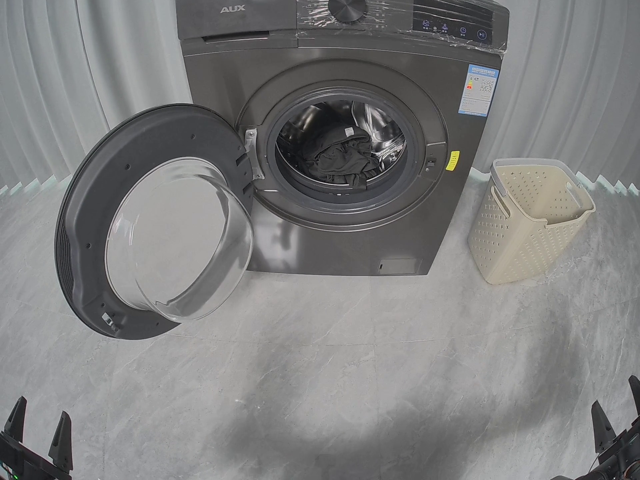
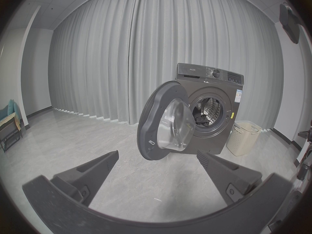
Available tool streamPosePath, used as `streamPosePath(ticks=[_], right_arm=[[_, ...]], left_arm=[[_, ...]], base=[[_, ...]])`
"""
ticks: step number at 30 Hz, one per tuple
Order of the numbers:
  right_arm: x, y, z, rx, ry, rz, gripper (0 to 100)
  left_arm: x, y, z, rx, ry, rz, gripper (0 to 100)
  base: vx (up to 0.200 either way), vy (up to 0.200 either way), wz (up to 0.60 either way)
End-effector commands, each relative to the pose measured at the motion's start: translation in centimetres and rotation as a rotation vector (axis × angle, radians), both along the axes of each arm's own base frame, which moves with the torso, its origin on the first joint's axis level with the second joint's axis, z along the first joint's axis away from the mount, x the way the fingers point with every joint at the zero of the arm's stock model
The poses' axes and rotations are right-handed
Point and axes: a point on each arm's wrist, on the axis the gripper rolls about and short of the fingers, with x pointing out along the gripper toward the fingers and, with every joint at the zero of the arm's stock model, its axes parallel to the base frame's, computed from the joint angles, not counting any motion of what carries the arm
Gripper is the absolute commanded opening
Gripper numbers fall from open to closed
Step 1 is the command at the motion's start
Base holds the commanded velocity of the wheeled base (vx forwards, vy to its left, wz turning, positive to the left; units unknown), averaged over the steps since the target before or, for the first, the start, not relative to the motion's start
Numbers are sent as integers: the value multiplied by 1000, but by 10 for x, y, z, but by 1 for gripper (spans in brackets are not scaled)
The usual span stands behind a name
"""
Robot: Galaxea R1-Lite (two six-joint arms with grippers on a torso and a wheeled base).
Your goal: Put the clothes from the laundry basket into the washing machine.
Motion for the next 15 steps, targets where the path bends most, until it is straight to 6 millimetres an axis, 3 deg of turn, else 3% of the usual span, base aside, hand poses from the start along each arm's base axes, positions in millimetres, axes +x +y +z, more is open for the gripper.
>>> streamPosePath(ticks=[1, 7, 15], right_arm=[[0, 0, -5, 0, 6, 0, 100], [0, 0, -5, 0, 6, 0, 100], [0, 0, -5, 0, 6, 0, 100]], left_arm=[[-1, 0, -1, -1, -11, 0, 100], [0, 0, -2, 14, -9, -12, 100], [0, 0, -2, 21, -7, -15, 100]], base=[[0, 0, 0], [0, 0, 0], [0, 200, 0]])
